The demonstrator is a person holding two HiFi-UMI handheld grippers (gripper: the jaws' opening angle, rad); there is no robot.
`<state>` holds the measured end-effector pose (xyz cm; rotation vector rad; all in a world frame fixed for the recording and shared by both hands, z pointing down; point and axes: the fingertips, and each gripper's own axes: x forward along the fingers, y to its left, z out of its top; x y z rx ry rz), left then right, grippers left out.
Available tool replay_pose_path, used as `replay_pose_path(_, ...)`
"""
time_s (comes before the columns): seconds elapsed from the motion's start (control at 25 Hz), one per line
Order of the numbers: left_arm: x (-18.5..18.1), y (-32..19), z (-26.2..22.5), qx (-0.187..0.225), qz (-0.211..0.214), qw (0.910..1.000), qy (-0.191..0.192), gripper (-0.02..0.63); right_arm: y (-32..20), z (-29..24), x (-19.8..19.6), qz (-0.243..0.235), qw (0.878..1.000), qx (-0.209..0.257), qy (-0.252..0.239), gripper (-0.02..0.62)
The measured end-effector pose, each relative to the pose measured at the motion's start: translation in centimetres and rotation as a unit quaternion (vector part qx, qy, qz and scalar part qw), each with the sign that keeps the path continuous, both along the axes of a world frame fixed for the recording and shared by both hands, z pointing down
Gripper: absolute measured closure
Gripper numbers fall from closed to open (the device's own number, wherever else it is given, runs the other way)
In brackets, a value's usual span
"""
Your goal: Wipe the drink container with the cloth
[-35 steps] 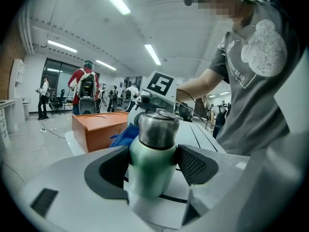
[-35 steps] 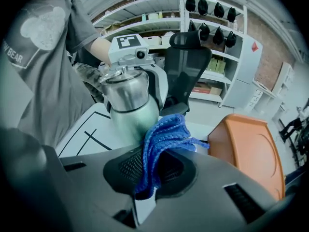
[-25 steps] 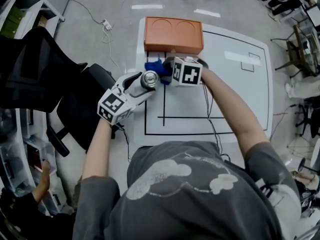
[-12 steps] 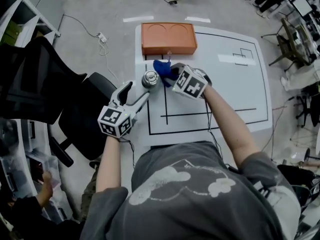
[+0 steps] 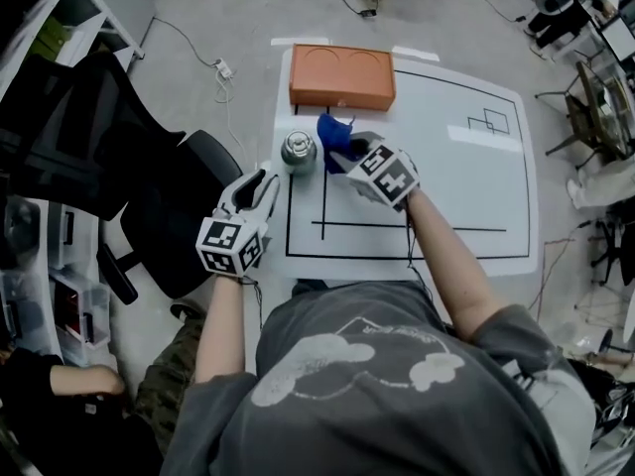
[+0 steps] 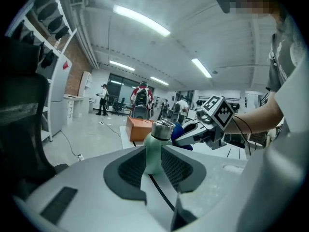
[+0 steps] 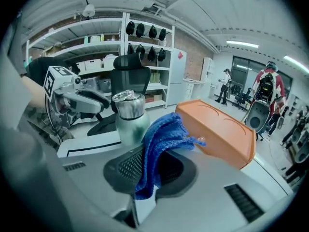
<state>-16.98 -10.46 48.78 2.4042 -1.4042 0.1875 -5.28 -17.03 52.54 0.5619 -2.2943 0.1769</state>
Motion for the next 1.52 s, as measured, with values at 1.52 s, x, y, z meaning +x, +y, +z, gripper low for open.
replay_pose_path(1.52,16.1,22.1,-0.5,-0.006,-0.287,0.9573,-0.037,0.603,19.3,-0.2,12.2,-0.262,0.964,0.003,-0.048,0.552)
